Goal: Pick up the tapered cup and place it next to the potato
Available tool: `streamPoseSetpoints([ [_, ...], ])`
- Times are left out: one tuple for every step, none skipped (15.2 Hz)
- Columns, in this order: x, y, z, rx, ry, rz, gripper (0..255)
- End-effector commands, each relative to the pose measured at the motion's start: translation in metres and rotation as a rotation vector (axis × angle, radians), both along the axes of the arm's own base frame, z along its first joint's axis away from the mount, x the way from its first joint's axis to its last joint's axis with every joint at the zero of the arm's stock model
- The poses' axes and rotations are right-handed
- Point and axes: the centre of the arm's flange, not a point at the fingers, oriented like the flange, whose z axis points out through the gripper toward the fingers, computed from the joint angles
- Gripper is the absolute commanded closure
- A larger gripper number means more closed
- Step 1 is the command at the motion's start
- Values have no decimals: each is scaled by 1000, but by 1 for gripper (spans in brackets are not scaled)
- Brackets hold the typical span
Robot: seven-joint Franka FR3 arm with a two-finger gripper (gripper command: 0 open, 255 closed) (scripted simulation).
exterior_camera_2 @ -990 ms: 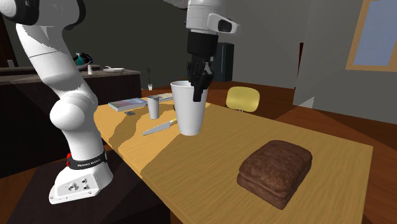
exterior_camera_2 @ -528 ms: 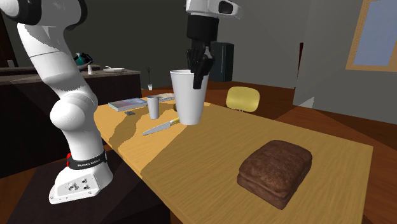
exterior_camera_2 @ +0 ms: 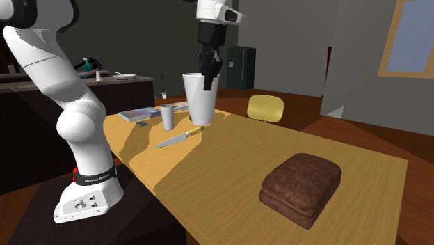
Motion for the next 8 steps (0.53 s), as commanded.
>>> streamPoseSetpoints([
  [4, 26, 1, -1, 0, -2, 255],
  [7, 39, 1, -1, 0, -2, 255],
  [10, 52, 1, -1, 0, -2, 255],
  [13, 65, 1, -1, 0, -2, 255],
  [16, 77, 2, -1, 0, -2, 255],
  [18, 90, 2, -1, 0, -2, 255],
  [21, 103, 2, -1, 0, -2, 255],
  [24, 116, 2, -1, 0, -2, 255],
])
